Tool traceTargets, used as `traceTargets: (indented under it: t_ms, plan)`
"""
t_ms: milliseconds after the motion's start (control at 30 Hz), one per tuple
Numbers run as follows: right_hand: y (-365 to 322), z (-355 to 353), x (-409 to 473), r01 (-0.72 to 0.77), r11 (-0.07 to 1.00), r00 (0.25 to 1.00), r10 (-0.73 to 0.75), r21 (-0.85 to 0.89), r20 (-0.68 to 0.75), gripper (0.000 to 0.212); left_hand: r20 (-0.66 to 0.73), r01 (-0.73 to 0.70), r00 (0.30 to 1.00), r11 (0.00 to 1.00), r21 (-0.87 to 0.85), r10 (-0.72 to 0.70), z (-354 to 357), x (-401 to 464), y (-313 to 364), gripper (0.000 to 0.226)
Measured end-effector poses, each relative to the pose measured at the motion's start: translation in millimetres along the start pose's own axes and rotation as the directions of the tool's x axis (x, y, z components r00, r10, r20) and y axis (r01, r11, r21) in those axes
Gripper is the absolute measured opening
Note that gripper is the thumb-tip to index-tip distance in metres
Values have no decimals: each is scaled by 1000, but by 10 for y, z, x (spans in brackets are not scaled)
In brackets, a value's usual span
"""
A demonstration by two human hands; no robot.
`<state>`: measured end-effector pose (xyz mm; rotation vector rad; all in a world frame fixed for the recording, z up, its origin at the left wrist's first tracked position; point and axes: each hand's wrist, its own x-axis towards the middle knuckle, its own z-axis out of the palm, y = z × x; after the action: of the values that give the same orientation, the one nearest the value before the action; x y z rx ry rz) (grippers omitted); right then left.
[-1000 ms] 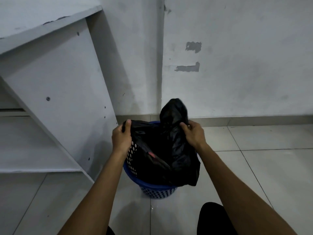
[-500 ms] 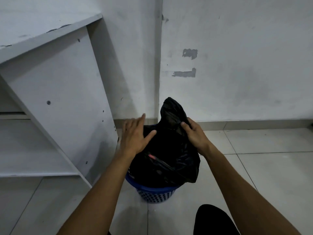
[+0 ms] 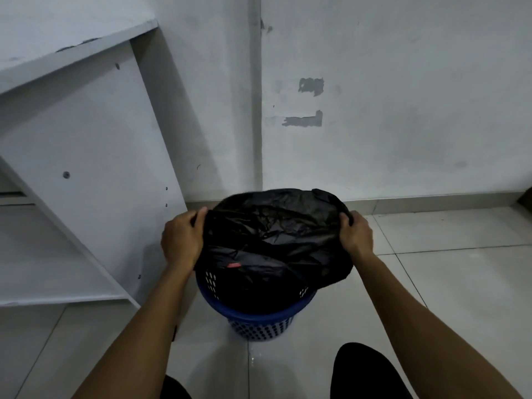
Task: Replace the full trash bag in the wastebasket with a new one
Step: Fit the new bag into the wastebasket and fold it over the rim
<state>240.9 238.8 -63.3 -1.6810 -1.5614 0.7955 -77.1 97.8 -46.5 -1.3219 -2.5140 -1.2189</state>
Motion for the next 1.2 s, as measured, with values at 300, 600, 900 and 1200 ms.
traceTargets:
  t_ms: [300,600,900,1200]
  plan:
    - [-315,264,-369,430,880,897,-442,-200,-16,60,97,-88,991,996,-21,90,93,-100,162,31]
    - [-524,677,-416,571,745,808,-433,-346,401,103,377,6,922,972,-236,85,-10,-161,294,22]
    - [-503,647,-154,563,751,820,-455,-346,347,64,233,121,970,972,-200,-73,-67,8,5,33]
    - [-455,1009,82,588,667,785,-606,-457,126,41,132,-130,984,989,65,121,233,-79,-38,56]
